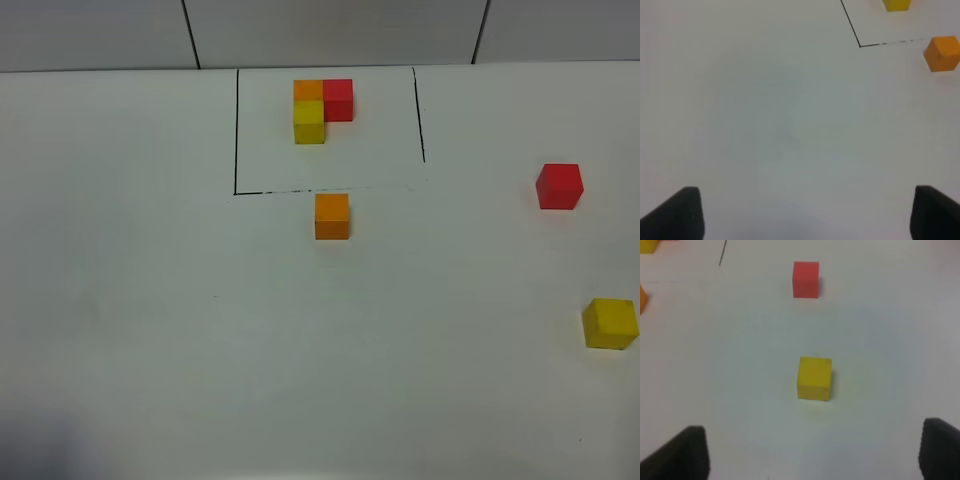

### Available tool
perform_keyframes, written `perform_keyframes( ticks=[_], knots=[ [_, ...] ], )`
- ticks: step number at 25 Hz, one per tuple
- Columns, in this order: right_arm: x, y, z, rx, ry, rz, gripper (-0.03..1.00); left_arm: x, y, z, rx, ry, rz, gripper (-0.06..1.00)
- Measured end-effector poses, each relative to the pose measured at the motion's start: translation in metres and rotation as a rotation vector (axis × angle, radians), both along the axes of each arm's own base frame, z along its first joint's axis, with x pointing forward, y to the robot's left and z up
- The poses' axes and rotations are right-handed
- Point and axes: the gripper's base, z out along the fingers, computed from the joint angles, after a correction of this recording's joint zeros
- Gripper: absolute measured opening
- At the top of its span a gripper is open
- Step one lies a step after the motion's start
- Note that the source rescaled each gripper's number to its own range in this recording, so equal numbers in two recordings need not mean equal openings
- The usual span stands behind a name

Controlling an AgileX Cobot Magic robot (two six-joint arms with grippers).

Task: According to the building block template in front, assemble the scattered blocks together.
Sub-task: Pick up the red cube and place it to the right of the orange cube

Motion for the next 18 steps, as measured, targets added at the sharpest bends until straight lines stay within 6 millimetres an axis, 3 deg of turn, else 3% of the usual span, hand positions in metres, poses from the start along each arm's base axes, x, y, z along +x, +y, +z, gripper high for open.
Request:
perform_keyframes(
  ticks=[9, 18],
  knots=[
    [0.0, 0.0, 0.0, 0.0, 0.0, 0.0, 0.8, -0.025, 0.0, -0.015, -0.017, -0.088, -0.041, 0.85],
    [0.0, 0.0, 0.0, 0.001, 0.0, 0.0, 0.8, -0.034, -0.002, -0.025, -0.027, -0.067, -0.087, 0.81]
  ],
)
